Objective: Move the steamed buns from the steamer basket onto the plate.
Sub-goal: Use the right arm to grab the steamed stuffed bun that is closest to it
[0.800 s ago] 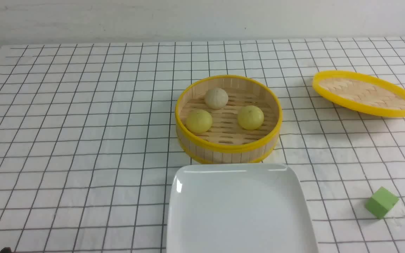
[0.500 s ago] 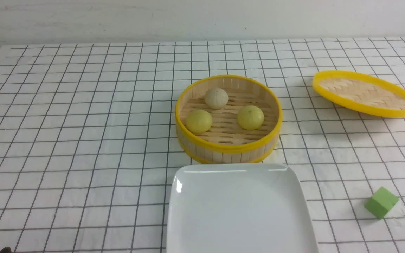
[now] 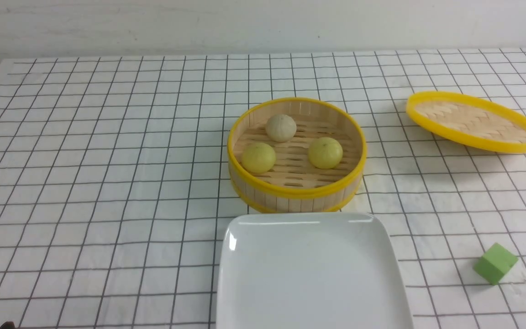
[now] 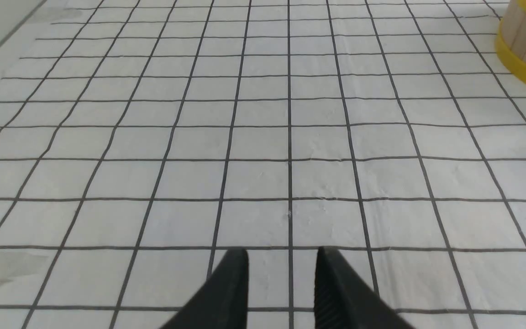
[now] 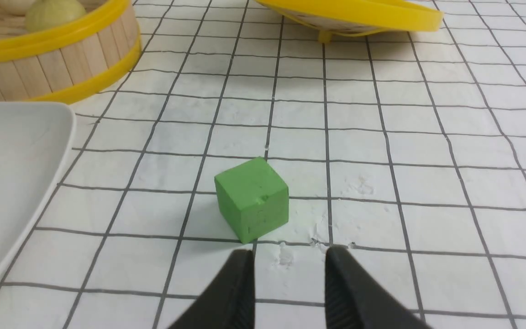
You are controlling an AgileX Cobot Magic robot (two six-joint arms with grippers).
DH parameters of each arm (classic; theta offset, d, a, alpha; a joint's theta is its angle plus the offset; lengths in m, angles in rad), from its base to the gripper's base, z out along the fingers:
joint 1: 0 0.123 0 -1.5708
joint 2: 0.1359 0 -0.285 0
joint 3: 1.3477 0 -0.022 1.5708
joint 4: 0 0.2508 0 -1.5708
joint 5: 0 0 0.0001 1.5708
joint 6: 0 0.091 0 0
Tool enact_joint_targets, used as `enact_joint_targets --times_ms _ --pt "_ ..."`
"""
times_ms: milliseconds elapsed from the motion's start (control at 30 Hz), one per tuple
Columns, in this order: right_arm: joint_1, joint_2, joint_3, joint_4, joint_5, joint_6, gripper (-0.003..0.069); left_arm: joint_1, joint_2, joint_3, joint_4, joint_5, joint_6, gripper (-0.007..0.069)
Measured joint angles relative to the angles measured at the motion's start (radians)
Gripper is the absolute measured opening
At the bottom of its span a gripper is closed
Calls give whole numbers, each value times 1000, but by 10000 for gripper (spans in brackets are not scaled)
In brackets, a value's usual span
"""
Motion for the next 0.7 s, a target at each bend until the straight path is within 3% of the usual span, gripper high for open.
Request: enact_joint_targets --times_ms 600,667,700 --pt "0 0 0 -18 0 0 243 0 0 0 -3 0 -5 241" --pt "0 0 0 -17 -1 4 243 0 0 0 -30 -1 -36 241" --pt "0 0 0 27 -7 36 243 0 0 0 -109 -6 -93 241"
